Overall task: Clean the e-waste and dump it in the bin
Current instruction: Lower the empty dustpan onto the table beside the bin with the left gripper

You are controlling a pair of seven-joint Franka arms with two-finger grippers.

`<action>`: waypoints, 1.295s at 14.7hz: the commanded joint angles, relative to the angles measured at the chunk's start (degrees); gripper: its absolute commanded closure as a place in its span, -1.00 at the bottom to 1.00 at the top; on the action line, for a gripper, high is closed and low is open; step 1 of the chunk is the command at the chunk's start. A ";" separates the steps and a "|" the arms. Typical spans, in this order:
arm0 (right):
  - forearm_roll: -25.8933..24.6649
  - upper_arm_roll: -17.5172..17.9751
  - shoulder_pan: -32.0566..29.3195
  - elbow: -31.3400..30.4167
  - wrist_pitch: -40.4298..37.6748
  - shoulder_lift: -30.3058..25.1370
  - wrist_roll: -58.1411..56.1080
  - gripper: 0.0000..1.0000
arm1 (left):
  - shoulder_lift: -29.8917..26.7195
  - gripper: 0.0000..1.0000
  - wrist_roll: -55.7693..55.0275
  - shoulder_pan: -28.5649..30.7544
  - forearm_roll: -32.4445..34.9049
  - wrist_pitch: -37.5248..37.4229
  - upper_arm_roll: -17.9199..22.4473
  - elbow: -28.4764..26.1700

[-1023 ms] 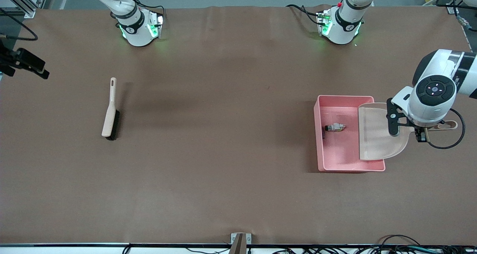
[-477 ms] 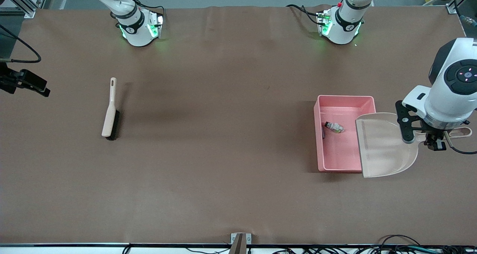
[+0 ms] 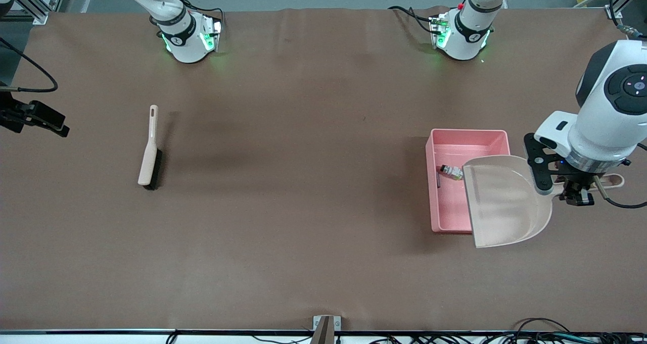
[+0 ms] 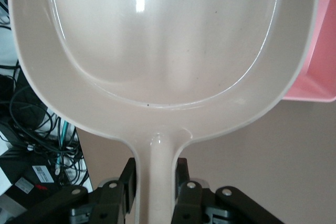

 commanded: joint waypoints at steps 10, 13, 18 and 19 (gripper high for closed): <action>-0.43 0.03 0.26 -1.14 0.19 -0.54 -0.02 -1.00 | -5.37 0.96 -16.05 -29.05 -19.35 7.44 25.15 2.03; -0.51 0.11 0.52 -0.79 0.36 -0.54 -2.83 -1.00 | -4.75 0.96 -17.19 -34.24 -22.19 10.53 29.03 1.06; -0.43 0.20 0.08 -0.87 0.27 -0.54 -6.16 -1.00 | -3.79 0.95 -20.45 -39.43 -22.28 17.21 30.53 -5.70; -0.25 0.12 -0.18 -0.87 0.36 -0.54 -7.49 -1.00 | -3.61 0.95 -20.45 -40.48 -22.19 17.22 31.49 -6.14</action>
